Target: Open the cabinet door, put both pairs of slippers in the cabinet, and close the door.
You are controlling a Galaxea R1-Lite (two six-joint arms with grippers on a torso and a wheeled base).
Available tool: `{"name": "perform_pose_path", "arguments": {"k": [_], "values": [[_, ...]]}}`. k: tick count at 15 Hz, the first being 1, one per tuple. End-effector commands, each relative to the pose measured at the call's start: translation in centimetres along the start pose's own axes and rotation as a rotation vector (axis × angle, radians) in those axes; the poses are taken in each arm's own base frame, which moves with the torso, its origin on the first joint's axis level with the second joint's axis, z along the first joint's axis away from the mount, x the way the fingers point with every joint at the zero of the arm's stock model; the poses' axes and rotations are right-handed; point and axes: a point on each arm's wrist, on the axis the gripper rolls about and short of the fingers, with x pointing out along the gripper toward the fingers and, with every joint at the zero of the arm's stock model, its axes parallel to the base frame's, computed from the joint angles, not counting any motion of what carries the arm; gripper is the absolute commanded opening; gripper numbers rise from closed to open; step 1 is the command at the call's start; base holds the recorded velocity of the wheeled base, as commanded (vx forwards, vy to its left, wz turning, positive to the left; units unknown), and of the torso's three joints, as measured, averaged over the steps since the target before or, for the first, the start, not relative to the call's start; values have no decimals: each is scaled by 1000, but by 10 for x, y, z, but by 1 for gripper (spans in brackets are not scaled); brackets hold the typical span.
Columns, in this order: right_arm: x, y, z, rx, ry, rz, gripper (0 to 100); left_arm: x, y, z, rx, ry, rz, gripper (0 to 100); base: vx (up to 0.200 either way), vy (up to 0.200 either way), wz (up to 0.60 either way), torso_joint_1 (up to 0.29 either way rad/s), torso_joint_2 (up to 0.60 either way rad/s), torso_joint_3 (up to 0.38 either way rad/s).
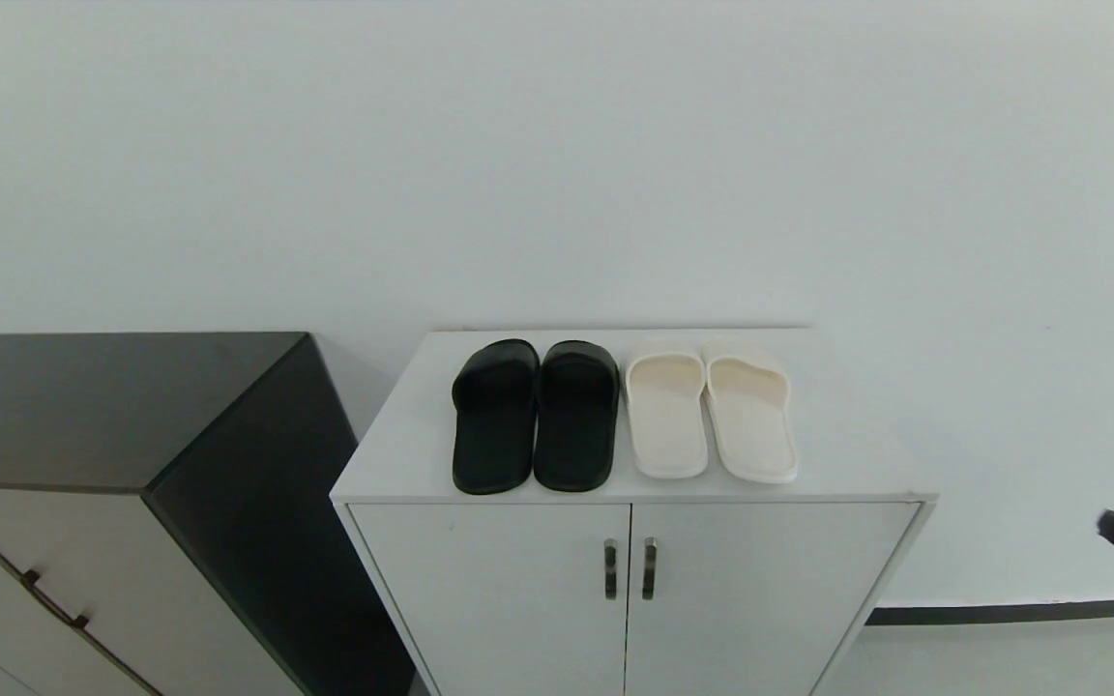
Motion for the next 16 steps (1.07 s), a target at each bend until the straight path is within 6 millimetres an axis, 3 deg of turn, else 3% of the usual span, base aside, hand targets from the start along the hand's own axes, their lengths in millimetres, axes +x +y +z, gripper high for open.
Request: {"name": "perform_pose_path", "arguments": {"k": [1, 3, 4, 7, 16], "values": [[57, 36, 18, 7, 84, 17, 100, 0, 0, 0, 1, 0, 0, 0, 0, 0, 0, 0, 0, 0], [69, 48, 23, 19, 87, 10, 100, 0, 0, 0, 4, 0, -2, 0, 0, 0, 0, 0, 0, 0], [94, 67, 27, 32, 110, -15, 100, 0, 0, 0, 7, 0, -8, 0, 0, 0, 0, 0, 0, 0], [139, 84, 25, 46, 111, -92, 100, 0, 0, 0, 8, 0, -8, 0, 0, 0, 0, 0, 0, 0], [244, 127, 10, 36, 67, -219, 100, 0, 0, 0, 5, 0, -8, 0, 0, 0, 0, 0, 0, 0]]}}
